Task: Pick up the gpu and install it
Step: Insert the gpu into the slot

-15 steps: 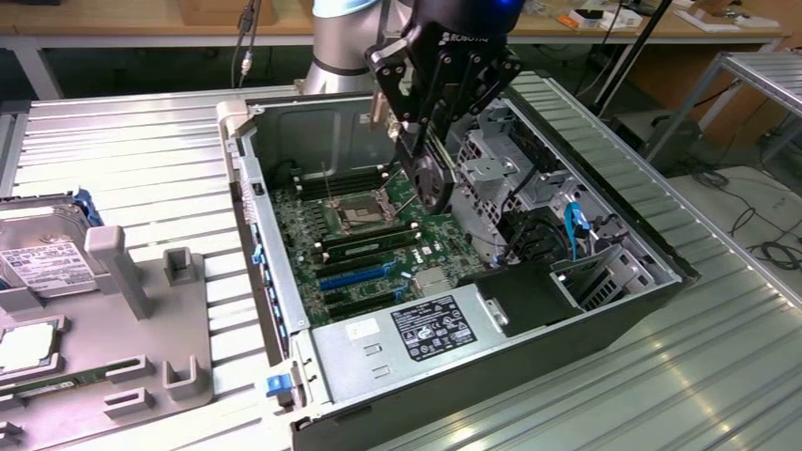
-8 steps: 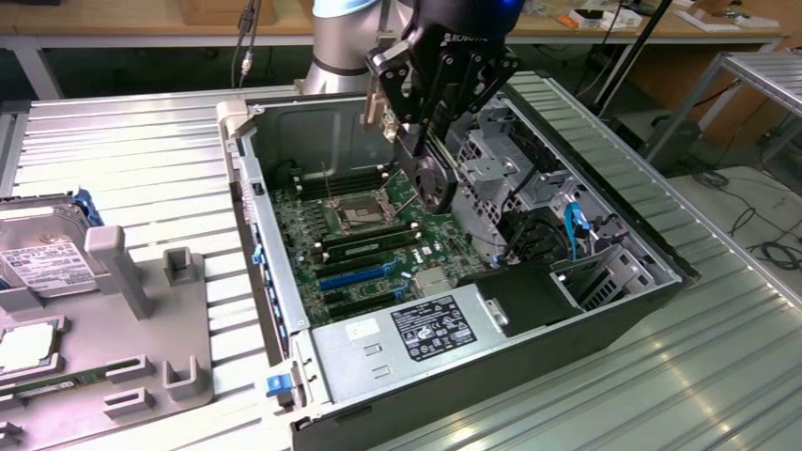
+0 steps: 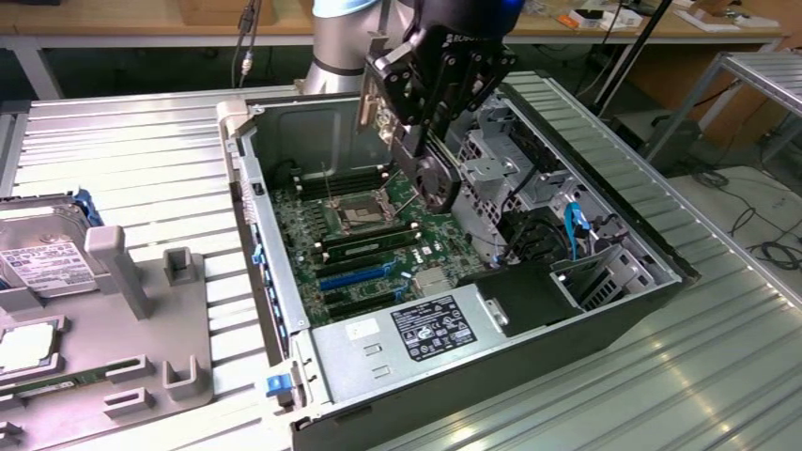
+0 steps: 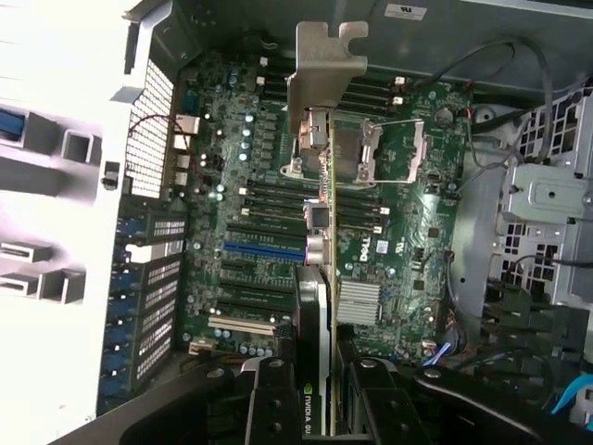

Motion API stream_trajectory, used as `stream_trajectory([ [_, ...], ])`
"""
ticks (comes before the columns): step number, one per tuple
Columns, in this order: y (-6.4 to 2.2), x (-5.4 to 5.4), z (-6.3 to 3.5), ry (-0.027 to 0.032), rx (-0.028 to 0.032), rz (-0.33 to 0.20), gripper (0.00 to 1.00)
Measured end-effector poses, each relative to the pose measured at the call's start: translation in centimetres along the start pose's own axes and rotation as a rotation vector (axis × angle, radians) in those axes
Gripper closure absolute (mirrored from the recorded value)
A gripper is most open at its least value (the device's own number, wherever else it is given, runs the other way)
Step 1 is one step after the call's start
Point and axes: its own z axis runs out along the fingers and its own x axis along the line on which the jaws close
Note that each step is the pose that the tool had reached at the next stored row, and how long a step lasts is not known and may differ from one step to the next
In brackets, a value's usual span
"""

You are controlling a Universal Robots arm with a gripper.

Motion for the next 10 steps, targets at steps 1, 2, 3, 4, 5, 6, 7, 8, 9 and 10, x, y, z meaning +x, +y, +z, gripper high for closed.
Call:
stream_trajectory([
  [1, 0.00, 0.00, 0.00, 0.0004, 0.0000, -0.009, 0.73],
  [2, 0.00, 0.00, 0.00, 0.0011, 0.0000, -0.025, 0.73],
  [3, 0.00, 0.00, 0.00, 0.0019, 0.0000, -0.045, 0.73],
  [4, 0.00, 0.00, 0.00, 0.0024, -0.0001, -0.054, 0.73],
  [5, 0.00, 0.00, 0.00, 0.0029, -0.0001, -0.066, 0.73],
  [6, 0.00, 0.00, 0.00, 0.0034, -0.0001, -0.079, 0.73],
  [7, 0.00, 0.00, 0.00, 0.0038, -0.0002, -0.089, 0.73],
  [8, 0.00, 0.00, 0.00, 0.0041, -0.0001, -0.095, 0.73],
  [9, 0.00, 0.00, 0.00, 0.0047, -0.0001, -0.107, 0.73],
  [10, 0.00, 0.00, 0.00, 0.0050, -0.0002, -0.115, 0.73],
])
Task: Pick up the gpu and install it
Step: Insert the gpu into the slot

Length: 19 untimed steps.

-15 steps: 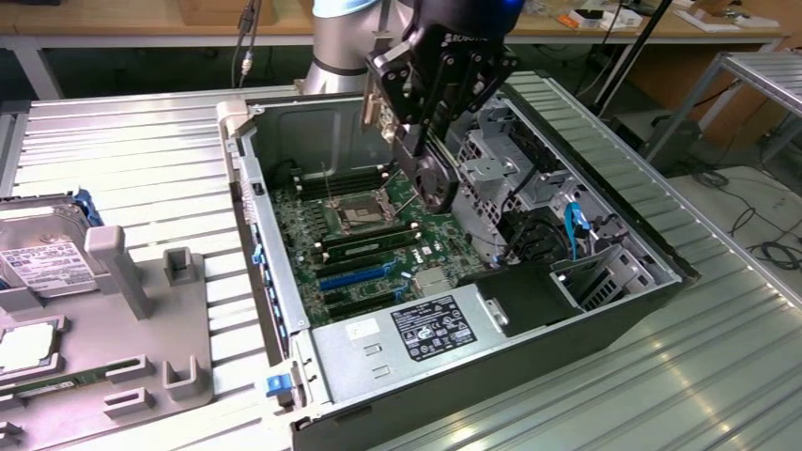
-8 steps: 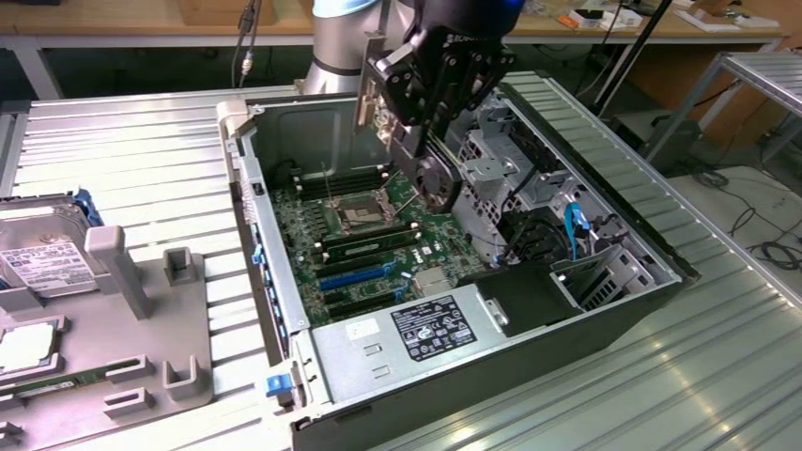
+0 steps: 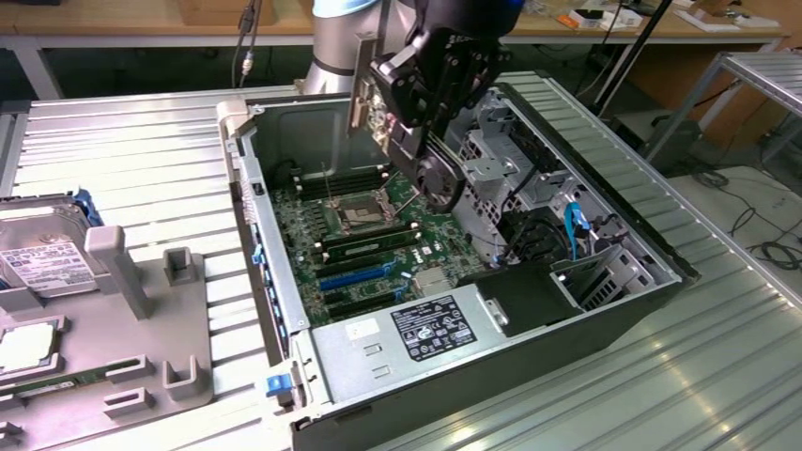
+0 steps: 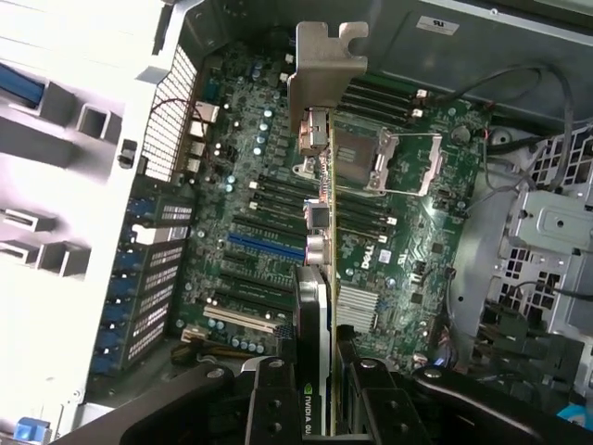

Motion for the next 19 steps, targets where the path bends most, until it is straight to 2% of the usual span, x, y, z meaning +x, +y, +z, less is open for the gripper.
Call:
stream_trajectory([
  [5, 0.00, 0.00, 0.00, 0.0021, -0.0001, -0.048, 0.73],
  [7, 0.00, 0.00, 0.00, 0.0037, -0.0001, -0.084, 0.73],
  [19, 0.00, 0.00, 0.00, 0.0085, -0.0003, -0.195, 0.73],
])
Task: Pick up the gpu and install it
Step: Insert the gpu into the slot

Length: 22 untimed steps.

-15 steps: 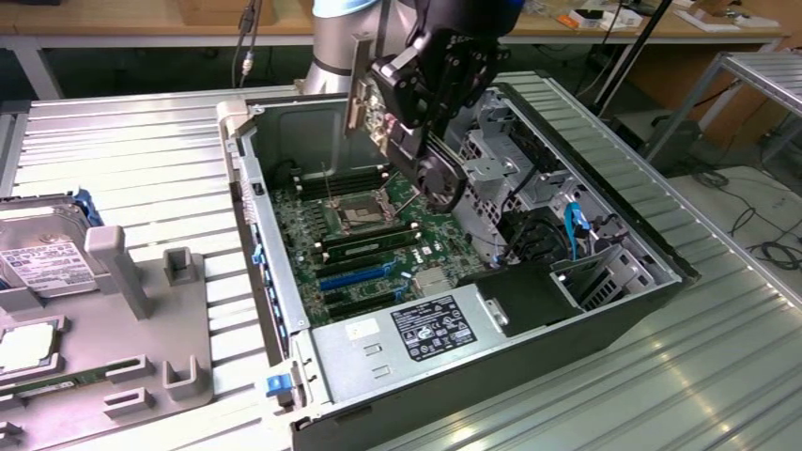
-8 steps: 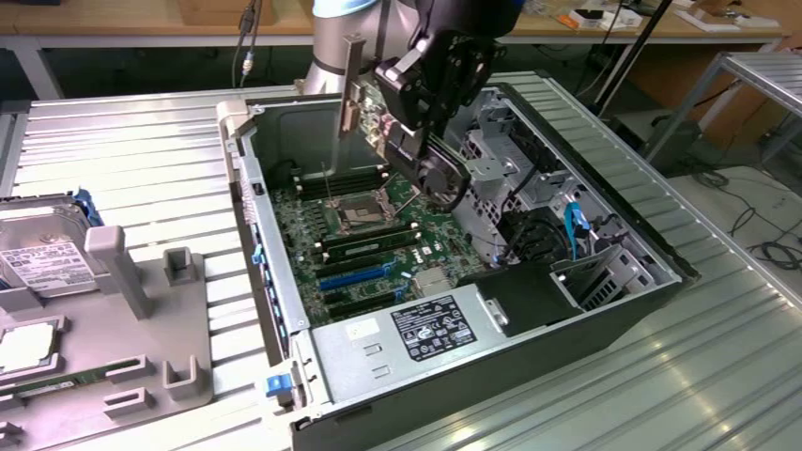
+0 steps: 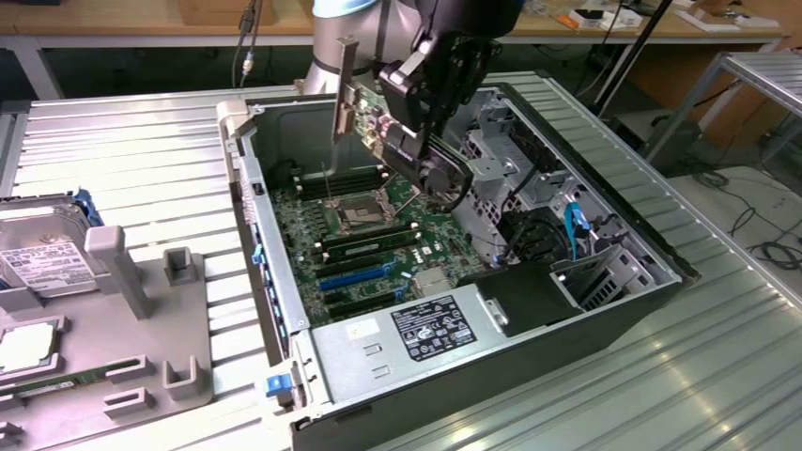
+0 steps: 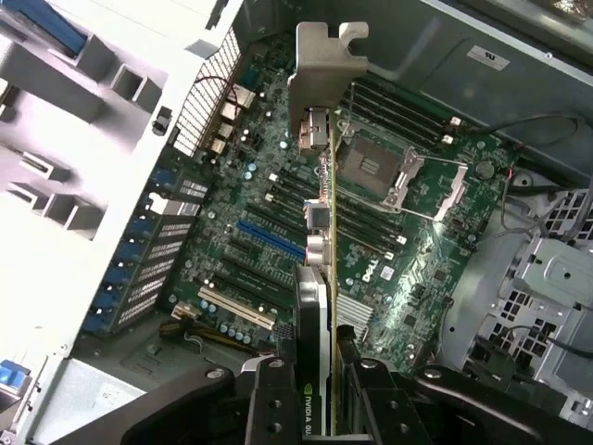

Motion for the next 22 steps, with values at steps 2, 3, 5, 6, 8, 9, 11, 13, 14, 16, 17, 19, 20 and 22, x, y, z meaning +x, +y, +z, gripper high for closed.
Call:
stream_trajectory([
  [2, 0.00, 0.00, 0.00, 0.0009, 0.0000, -0.020, 0.73],
  [3, 0.00, 0.00, 0.00, 0.0015, 0.0000, -0.034, 0.73],
  [5, 0.00, 0.00, 0.00, 0.0027, -0.0001, -0.062, 0.73],
  [6, 0.00, 0.00, 0.00, 0.0031, -0.0001, -0.072, 0.73],
  [8, 0.00, 0.00, 0.00, 0.0048, -0.0001, -0.109, 0.73],
  [9, 0.00, 0.00, 0.01, 0.0053, -0.0002, -0.124, 0.73],
  [11, 0.00, 0.00, 0.01, 0.0067, -0.0002, -0.155, 0.73],
  [13, 0.00, 0.00, 0.01, 0.0083, -0.0002, -0.191, 0.73],
  [14, 0.00, 0.00, 0.01, 0.0090, -0.0003, -0.208, 0.73],
  [16, 0.00, 0.00, 0.01, 0.0108, -0.0004, -0.247, 0.73],
  [17, 0.00, 0.00, 0.01, 0.0113, -0.0004, -0.259, 0.73],
  [19, 0.00, 0.00, 0.02, 0.0121, -0.0004, -0.279, 0.73],
  [20, 0.00, 0.00, 0.02, 0.0126, -0.0004, -0.290, 0.73],
  [22, 0.00, 0.00, 0.02, 0.0141, -0.0005, -0.324, 0.73],
])
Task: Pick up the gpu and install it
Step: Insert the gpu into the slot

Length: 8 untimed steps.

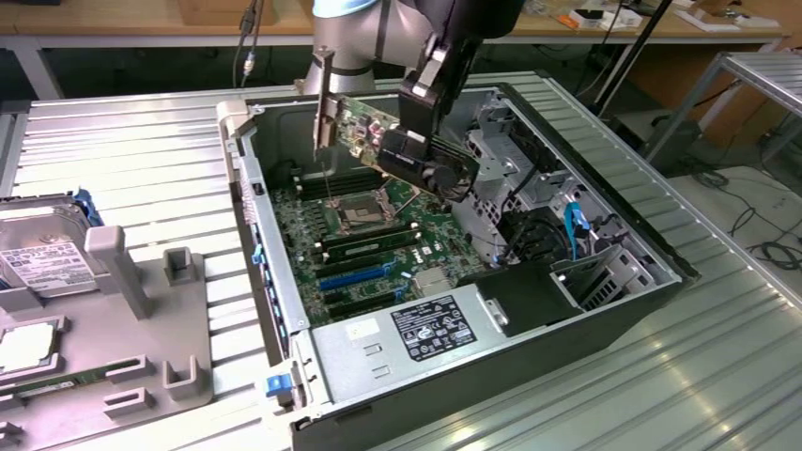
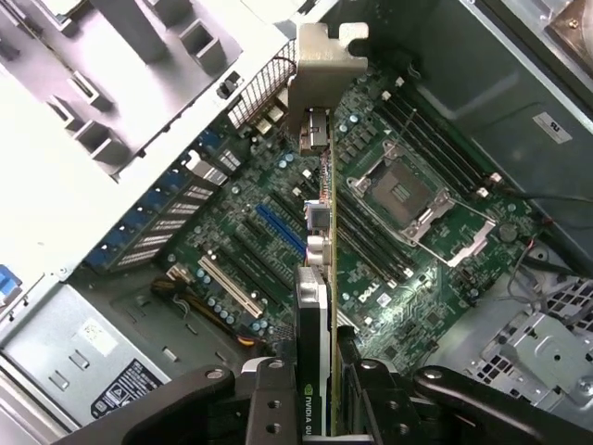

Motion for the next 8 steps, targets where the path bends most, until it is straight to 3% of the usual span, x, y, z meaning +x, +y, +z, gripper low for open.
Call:
stream_trajectory([
  [8, 0.00, 0.00, 0.02, 0.0058, -0.0002, -0.134, 0.73],
])
